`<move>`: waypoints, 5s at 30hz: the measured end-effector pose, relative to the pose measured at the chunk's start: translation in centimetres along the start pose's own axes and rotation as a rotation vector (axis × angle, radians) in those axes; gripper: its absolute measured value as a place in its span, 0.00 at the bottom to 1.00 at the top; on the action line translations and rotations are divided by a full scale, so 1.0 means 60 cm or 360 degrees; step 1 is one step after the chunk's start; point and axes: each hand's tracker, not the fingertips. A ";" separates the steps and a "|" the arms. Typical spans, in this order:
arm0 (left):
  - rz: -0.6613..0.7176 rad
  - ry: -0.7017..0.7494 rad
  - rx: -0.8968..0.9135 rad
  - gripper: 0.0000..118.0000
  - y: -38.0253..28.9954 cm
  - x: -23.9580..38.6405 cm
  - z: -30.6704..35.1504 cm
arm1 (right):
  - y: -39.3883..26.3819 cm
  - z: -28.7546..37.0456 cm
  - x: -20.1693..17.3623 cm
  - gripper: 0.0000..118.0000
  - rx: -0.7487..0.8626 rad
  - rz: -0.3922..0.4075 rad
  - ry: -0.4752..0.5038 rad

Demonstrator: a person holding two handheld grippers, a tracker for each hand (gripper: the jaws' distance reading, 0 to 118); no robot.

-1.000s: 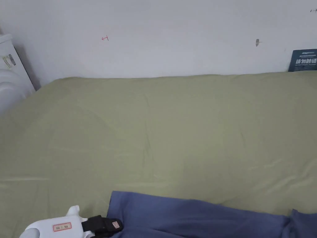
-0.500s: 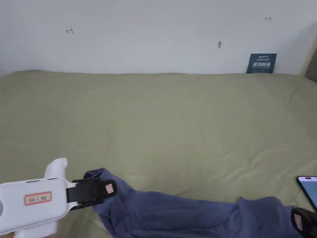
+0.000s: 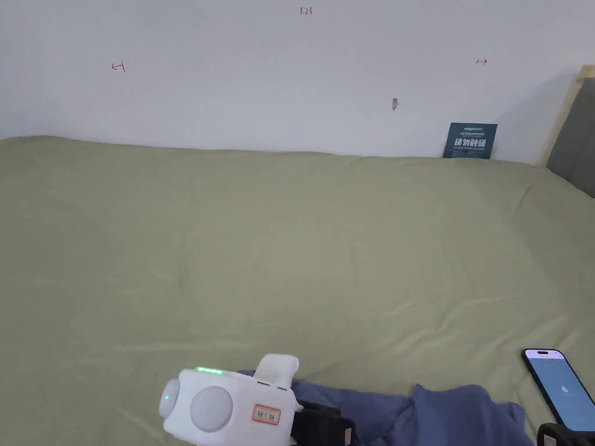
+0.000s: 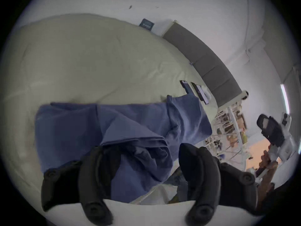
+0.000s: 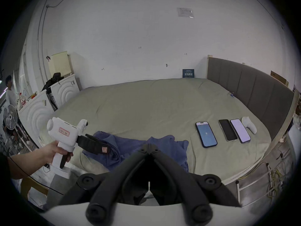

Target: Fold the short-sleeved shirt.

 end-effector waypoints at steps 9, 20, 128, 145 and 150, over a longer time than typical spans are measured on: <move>0.0497 -0.0063 0.0533 0.00 -0.023 -0.066 0.118 | -0.001 -0.002 0.003 0.00 -0.0005 0.0007 -0.0006; 0.0613 -0.0203 0.0293 0.00 -0.051 -0.051 -0.028 | 0.002 0.004 -0.009 0.00 -0.0010 0.0015 0.0024; 0.0518 -0.0299 0.0479 0.02 -0.016 -0.034 0.159 | 0.002 -0.128 -0.058 0.00 -0.0190 -0.0089 0.0511; 0.0782 -0.0366 0.0174 0.70 -0.086 -0.197 0.153 | -0.164 -0.486 0.018 0.00 -0.0850 -0.1113 0.1151; 0.0990 -0.0429 0.0175 0.72 -0.080 -0.201 0.086 | -0.157 -0.482 0.005 0.00 -0.0856 -0.0976 0.1146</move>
